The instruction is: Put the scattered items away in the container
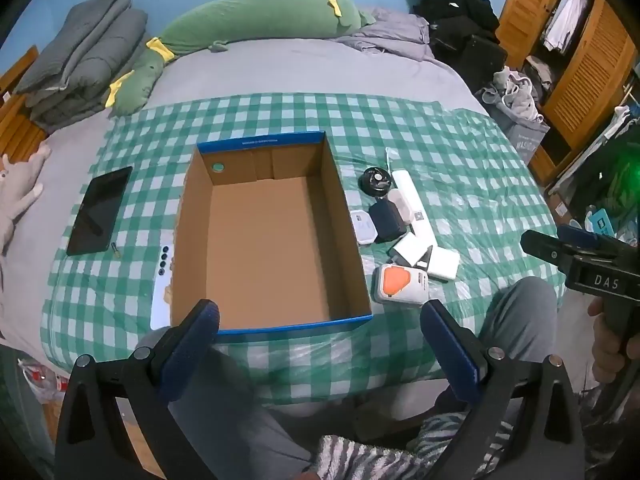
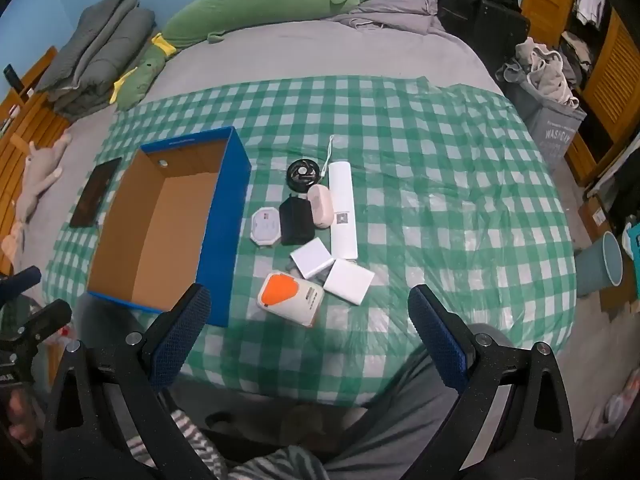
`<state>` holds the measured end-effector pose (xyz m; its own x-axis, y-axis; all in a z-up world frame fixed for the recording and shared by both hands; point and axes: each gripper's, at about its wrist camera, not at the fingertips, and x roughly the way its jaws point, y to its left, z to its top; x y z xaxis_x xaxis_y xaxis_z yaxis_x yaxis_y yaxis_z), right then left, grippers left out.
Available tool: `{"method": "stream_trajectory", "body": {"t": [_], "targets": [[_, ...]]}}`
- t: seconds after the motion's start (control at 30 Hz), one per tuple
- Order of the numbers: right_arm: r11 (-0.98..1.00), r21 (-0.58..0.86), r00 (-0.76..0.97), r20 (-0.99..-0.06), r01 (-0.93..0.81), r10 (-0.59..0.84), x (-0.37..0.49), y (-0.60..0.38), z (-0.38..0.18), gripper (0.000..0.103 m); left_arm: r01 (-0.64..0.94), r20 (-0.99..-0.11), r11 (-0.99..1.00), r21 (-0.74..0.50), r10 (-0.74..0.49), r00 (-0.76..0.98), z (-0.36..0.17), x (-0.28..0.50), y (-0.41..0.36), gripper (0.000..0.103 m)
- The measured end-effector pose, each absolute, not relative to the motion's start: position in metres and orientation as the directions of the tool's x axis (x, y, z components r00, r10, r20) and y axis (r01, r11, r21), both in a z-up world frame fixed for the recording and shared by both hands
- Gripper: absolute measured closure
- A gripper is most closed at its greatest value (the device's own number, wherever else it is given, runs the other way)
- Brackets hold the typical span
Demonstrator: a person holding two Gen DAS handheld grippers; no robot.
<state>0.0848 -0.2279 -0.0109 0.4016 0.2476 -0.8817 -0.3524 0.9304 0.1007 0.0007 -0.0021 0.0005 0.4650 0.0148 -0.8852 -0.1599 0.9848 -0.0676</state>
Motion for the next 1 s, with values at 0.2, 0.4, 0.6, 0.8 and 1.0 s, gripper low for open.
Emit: {"method": "stream_trajectory", "body": {"t": [0.2,0.4,0.6,0.8,1.0], "targets": [[0.928,0.108,0.399,-0.881,-0.357,0.256,0.084,-0.229,-0.01,0.005,-0.169,-0.881,0.981,-0.096,-0.004,0.473,0.002,-0.002,-0.006,0.002],[0.93,0.111,0.396,-0.882,-0.352,0.255,0.084,-0.231,-0.011,0.005,-0.164,-0.884,0.981,-0.1,-0.013,0.467,0.002,0.001,-0.002,0.002],[0.929,0.11,0.396,-0.882,-0.353,0.255,0.081,-0.229,-0.011,0.005,-0.164,-0.885,0.981,-0.1,-0.012,0.465,0.001,0.001,0.003,0.002],[0.928,0.11,0.395,-0.882,-0.355,0.256,0.085,-0.232,-0.009,0.005,-0.166,-0.882,0.981,-0.104,-0.014,0.471,0.0,-0.003,0.003,0.002],[0.928,0.113,0.391,-0.884,-0.354,0.257,0.079,-0.229,-0.011,0.005,-0.166,-0.88,0.98,-0.108,-0.017,0.474,-0.002,-0.006,0.004,0.002]]}}
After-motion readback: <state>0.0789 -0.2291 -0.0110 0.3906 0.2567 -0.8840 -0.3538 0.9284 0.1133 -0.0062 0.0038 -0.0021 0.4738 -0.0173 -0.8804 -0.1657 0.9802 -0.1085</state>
